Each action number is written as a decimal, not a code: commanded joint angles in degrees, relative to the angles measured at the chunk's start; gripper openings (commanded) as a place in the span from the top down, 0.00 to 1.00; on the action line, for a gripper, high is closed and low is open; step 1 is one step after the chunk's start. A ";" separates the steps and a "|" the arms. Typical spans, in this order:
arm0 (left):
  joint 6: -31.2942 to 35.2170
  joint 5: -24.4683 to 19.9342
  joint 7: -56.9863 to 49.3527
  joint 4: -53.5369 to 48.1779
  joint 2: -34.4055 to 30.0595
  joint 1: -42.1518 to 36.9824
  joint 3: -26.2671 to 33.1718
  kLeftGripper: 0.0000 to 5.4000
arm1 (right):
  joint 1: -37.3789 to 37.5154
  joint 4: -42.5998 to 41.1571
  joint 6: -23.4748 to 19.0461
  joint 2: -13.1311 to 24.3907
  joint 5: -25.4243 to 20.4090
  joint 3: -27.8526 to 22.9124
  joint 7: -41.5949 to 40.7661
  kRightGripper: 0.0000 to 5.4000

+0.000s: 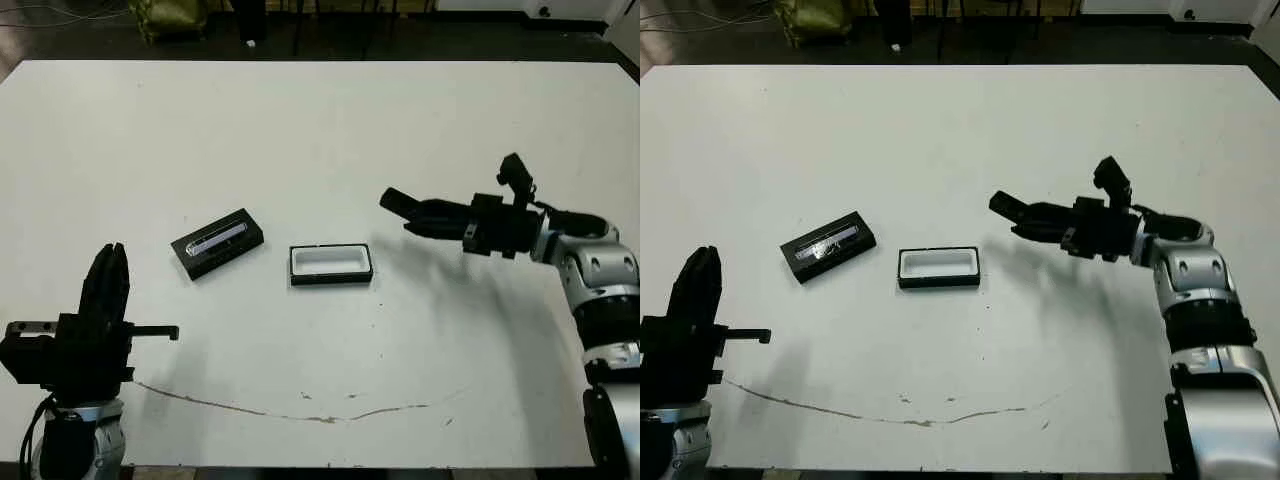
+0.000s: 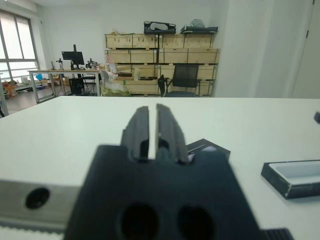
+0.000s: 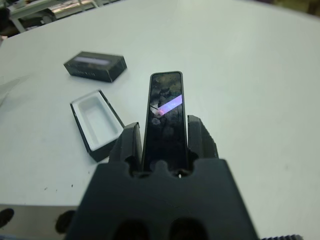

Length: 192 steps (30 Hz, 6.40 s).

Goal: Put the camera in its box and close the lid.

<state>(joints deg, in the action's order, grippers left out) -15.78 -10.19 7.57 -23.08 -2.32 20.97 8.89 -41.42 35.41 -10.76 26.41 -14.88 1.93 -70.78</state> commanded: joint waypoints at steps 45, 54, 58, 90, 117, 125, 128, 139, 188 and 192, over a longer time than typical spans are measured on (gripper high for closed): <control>1.07 0.84 -1.74 -0.23 0.63 2.75 -1.26 1.00 | -7.10 -6.50 -3.72 -6.26 7.81 16.85 -5.03 0.88; 1.67 -0.04 -1.72 -0.77 0.63 3.04 -1.42 1.00 | -8.81 -6.56 -3.19 -6.70 11.02 19.02 -4.93 0.88; 1.79 0.54 -2.15 -1.15 0.76 3.37 -1.60 1.00 | -9.13 -6.28 -5.19 -6.65 10.77 19.67 -6.84 0.88; 1.86 0.02 -2.03 -2.17 1.13 5.56 -3.02 1.00 | -10.38 -4.67 -6.13 -6.86 13.69 22.61 -11.11 0.88; 0.28 1.05 -2.67 -1.81 1.34 6.49 -3.25 1.00 | -10.44 -3.90 -3.94 -8.90 18.01 25.80 -9.22 0.88; -0.16 1.25 -2.74 -1.73 1.57 6.68 -3.47 1.00 | -9.46 -3.18 -2.53 -10.29 18.65 26.01 -8.33 0.88; 0.72 1.26 -3.00 -2.31 1.59 7.01 -3.63 1.00 | -9.15 -2.77 -1.11 -10.72 18.59 25.92 -8.10 0.88; -0.03 1.54 -3.31 -2.00 1.93 7.20 -3.79 1.00 | -8.75 -3.34 -3.28 -11.54 18.36 26.42 -8.39 0.88; -0.60 1.20 -2.91 -0.89 1.35 5.76 -3.48 1.00 | -13.90 0.41 -5.60 -7.67 14.04 18.25 -12.75 0.48; 0.06 1.28 -3.28 -1.28 1.63 5.87 -3.62 1.00 | -13.70 1.09 -3.95 -7.94 14.35 19.07 -13.45 0.32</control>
<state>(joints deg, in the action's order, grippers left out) -16.43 -9.05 4.41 -24.98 -0.77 26.00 5.03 -54.67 36.24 -15.45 18.15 -1.18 20.23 -83.58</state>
